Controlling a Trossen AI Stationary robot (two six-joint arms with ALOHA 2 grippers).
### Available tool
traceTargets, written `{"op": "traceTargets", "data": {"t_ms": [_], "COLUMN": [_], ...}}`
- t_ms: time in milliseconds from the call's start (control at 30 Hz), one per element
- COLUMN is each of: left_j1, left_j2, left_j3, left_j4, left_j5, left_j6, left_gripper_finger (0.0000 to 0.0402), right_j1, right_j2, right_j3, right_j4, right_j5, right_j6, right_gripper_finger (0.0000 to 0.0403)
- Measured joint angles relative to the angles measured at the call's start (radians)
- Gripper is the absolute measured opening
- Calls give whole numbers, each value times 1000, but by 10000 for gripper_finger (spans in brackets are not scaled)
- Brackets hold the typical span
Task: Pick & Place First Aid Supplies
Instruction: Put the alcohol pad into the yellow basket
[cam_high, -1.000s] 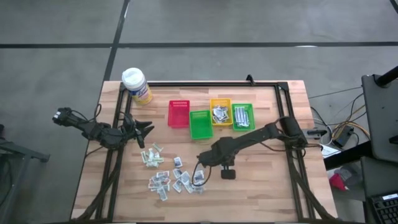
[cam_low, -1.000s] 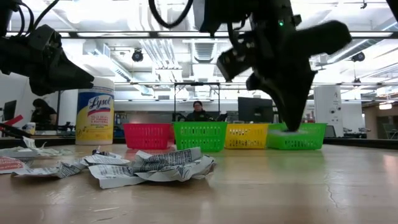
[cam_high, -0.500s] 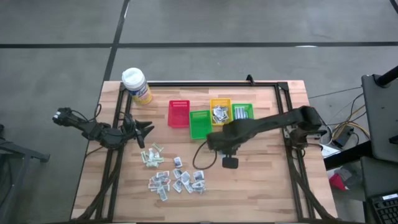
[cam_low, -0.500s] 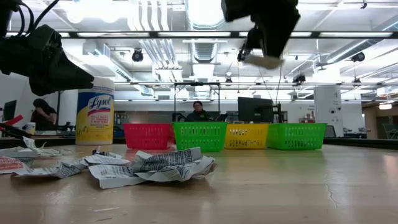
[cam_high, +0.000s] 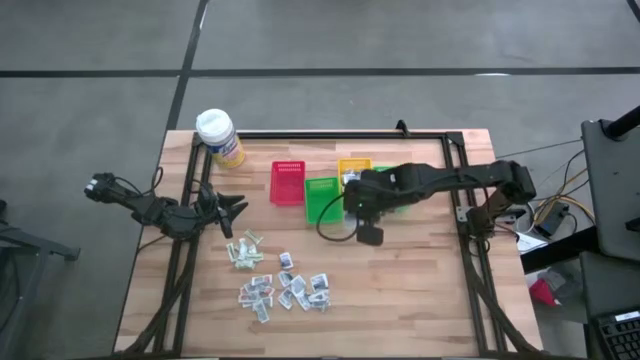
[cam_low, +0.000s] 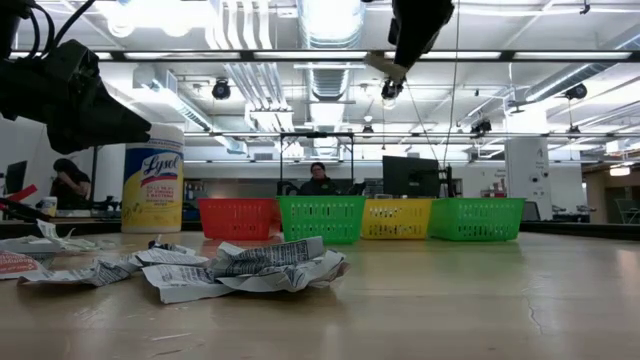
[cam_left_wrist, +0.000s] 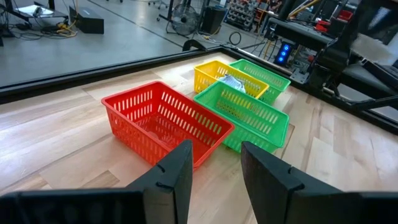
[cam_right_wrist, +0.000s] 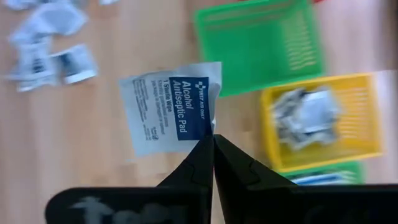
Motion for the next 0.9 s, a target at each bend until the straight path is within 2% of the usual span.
{"op": "traceTargets", "data": {"t_ms": [267,533,900], "left_j1": [0,0,0], "left_j2": [0,0,0], "left_j3": [0,0,-1], "left_j4": [1,2,5], "left_j5": [0,0,0], "left_j6": [-2,-3,-12], "left_gripper_finger": [131,131,131], "right_j1": [-55,-137,-300], "right_j2": [0,0,49], "right_j3": [0,-2,-16], "right_j4": [3,4,40], "right_j5": [246,390,409], "right_j6": [-127,-255,-362], "right_gripper_finger": [8,8,8]}}
